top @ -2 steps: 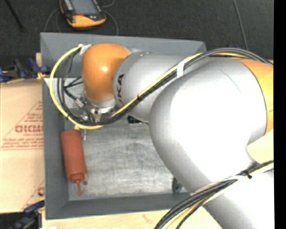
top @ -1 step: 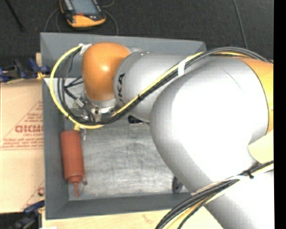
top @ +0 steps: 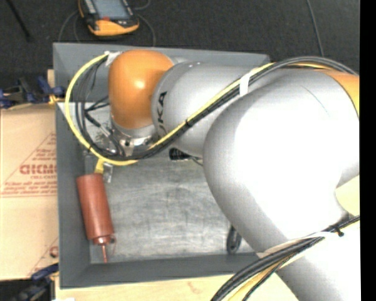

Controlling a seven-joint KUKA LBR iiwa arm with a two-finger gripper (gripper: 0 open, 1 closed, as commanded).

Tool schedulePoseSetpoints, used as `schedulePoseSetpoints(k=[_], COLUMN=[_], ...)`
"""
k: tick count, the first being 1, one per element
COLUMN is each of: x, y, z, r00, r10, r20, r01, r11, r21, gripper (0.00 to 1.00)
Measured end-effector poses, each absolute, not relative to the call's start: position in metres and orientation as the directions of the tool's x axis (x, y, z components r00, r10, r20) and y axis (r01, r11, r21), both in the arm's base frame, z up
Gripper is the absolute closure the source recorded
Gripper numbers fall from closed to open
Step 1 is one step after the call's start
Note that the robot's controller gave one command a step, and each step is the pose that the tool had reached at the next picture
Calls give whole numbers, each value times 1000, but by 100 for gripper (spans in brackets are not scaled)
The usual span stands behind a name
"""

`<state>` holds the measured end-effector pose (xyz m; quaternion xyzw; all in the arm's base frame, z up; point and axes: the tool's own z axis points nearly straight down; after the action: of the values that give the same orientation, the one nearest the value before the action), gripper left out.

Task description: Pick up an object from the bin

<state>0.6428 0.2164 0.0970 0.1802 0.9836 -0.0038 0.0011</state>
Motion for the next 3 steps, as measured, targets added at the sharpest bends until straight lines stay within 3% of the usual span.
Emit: schedulePoseSetpoints(k=[3], x=[644], y=[217], z=[137], r00=[-936], r10=[351], r20=[-1], r01=[351], r11=[936], r21=[-2], gripper=[100])
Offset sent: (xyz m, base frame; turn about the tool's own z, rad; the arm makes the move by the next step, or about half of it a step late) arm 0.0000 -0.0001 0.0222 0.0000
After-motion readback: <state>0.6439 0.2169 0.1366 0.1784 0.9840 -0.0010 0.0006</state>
